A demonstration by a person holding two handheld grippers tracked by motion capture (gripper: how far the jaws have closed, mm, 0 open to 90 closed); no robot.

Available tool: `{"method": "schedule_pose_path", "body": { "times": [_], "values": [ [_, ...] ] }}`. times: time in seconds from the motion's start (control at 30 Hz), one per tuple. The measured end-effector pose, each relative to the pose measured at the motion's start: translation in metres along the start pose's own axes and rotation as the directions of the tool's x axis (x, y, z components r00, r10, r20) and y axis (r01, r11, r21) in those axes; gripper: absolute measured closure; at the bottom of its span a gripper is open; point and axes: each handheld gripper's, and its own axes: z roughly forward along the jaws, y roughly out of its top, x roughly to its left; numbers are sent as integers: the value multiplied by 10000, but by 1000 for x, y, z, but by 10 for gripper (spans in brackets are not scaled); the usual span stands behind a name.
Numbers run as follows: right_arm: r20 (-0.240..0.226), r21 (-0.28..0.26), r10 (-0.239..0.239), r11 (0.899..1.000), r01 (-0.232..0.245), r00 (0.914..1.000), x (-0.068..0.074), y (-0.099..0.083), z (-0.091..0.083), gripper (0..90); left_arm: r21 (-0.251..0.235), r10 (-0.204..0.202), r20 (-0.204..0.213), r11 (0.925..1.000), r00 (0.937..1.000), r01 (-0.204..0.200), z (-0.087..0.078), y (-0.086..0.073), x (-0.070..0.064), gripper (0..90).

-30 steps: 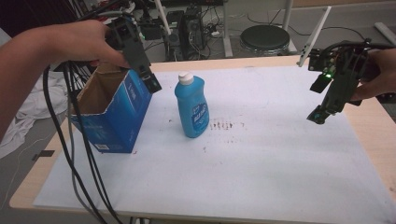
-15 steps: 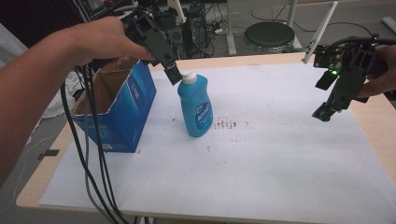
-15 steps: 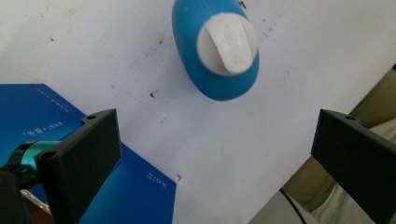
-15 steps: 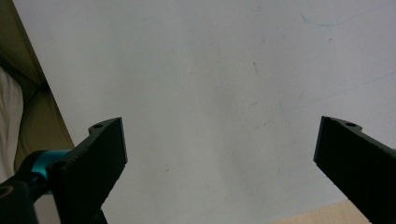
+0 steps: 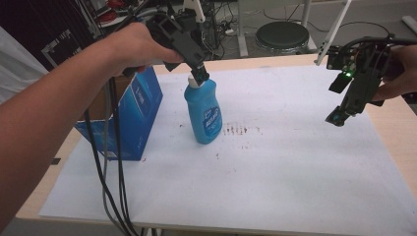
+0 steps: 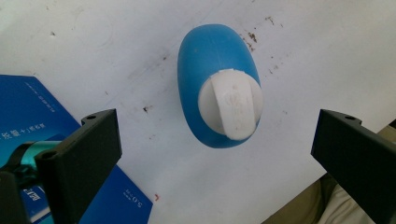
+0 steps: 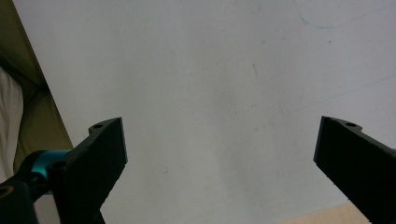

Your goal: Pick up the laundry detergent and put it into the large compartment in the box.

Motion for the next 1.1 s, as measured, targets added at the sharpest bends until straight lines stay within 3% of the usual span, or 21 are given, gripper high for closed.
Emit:
{"method": "schedule_pose_path", "body": {
  "times": [0.3, 0.73, 1.1],
  "values": [
    [-22, -8, -21, 10000, 21, 10000, -1, 0, 1, 17, 60, -364, -183, 9993, 9992, 365, 16, 5, -5, 17],
    [-48, 14, 14, 10000, -14, 10000, -3, 0, 3, 17, 253, -663, -114, 9975, 9977, 665, 55, 9, -4, 17],
    [-38, 6, -22, 10000, 22, 10000, -3, 0, 3, 16, 269, -715, -158, 9970, 9973, 719, 65, 8, -5, 39]
  ]
}}
